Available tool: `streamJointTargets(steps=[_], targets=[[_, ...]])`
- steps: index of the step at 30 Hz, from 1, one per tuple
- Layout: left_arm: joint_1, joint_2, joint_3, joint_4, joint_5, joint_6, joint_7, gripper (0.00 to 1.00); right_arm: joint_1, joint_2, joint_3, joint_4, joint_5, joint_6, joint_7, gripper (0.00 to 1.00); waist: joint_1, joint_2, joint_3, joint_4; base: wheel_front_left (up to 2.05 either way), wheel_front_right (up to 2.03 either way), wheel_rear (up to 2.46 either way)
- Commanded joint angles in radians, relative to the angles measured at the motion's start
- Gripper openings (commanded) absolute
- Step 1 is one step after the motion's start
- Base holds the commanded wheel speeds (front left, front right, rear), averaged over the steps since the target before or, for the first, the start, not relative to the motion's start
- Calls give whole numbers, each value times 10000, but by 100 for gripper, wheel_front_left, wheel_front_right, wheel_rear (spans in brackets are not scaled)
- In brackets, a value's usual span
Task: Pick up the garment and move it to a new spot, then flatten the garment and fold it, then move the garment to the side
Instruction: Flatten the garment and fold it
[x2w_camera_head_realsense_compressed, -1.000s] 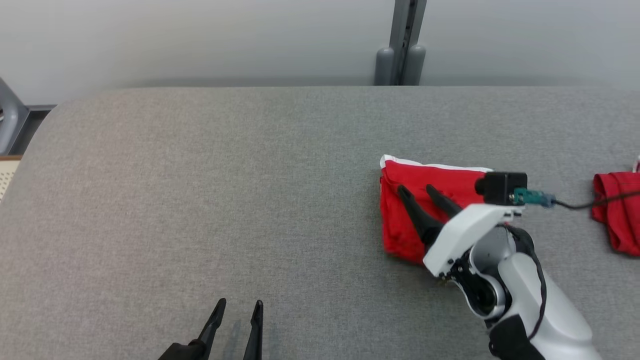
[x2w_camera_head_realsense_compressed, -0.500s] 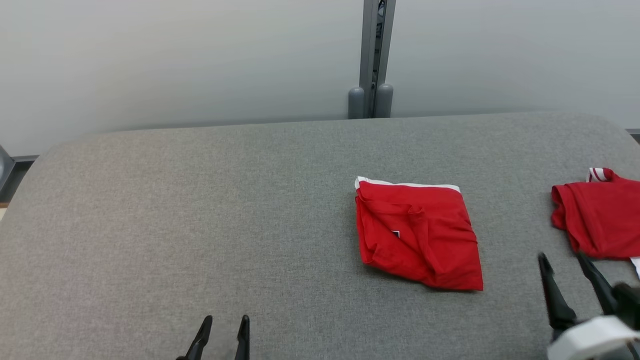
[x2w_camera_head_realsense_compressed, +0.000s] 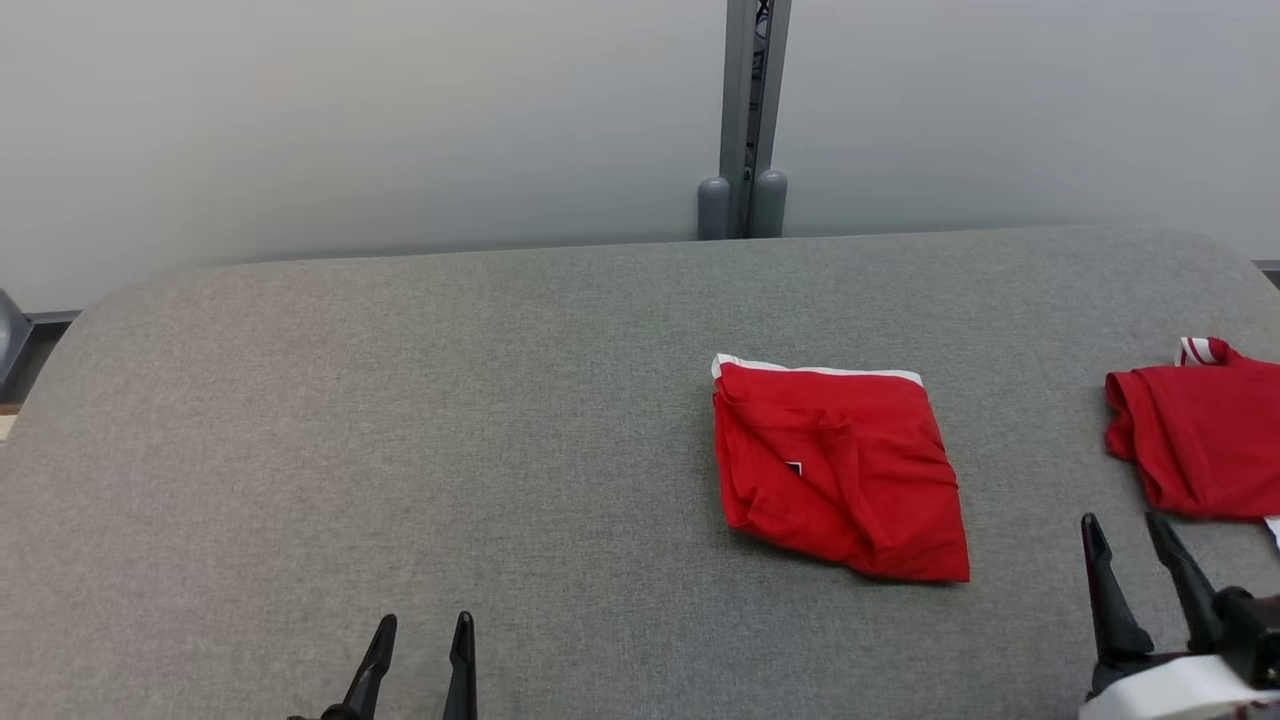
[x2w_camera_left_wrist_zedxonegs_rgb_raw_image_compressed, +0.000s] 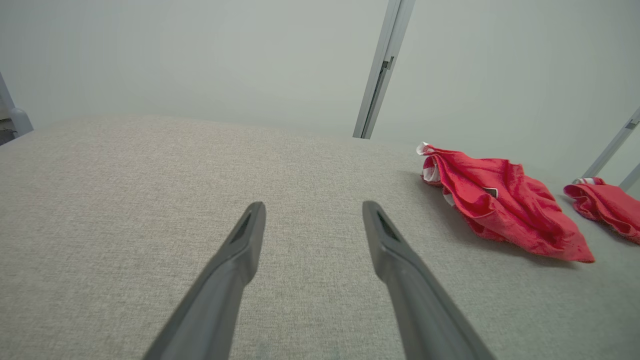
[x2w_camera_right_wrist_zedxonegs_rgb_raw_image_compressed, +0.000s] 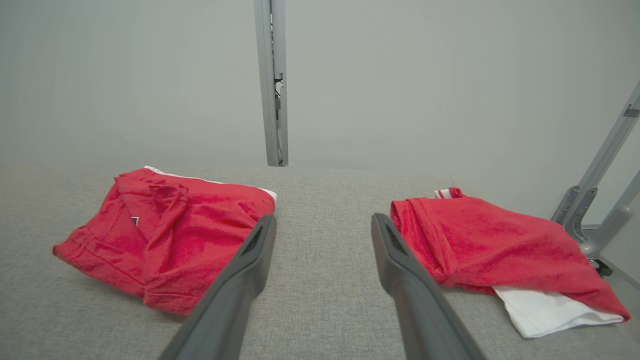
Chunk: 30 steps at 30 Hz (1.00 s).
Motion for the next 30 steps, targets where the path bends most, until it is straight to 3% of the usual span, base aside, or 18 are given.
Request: streamJointTargets(steps=[1,7,14,20,25,30], targets=[[-69,40,37,-89,63,44,-46,100,-325,-12,94,29,170,1,-44,4,0,-1,105,122,0,0,0],[-470,38,-83,-259,213,-16,-46,100,-2108,-219,630,947,42,1,-45,0,0,-1,879,471,0,0,0],[-972,40,-311,-187,214,-41,-48,100,-4238,-194,1534,3299,-609,1,-46,0,0,-1,1561,946,0,0,0],[-1161,36,-606,-98,129,82,-46,100,-5113,-15,2244,5104,-740,1,-48,0,0,-1,1701,1211,0,0,0],[-1054,38,-649,-109,46,170,-46,100,-4989,111,2963,5134,-476,1,-48,0,0,-1,1654,1213,0,0,0],[-1016,38,-597,-125,26,203,-46,100,-4646,54,4512,4818,24,1,-46,0,0,-1,1632,1115,0,0,0]])
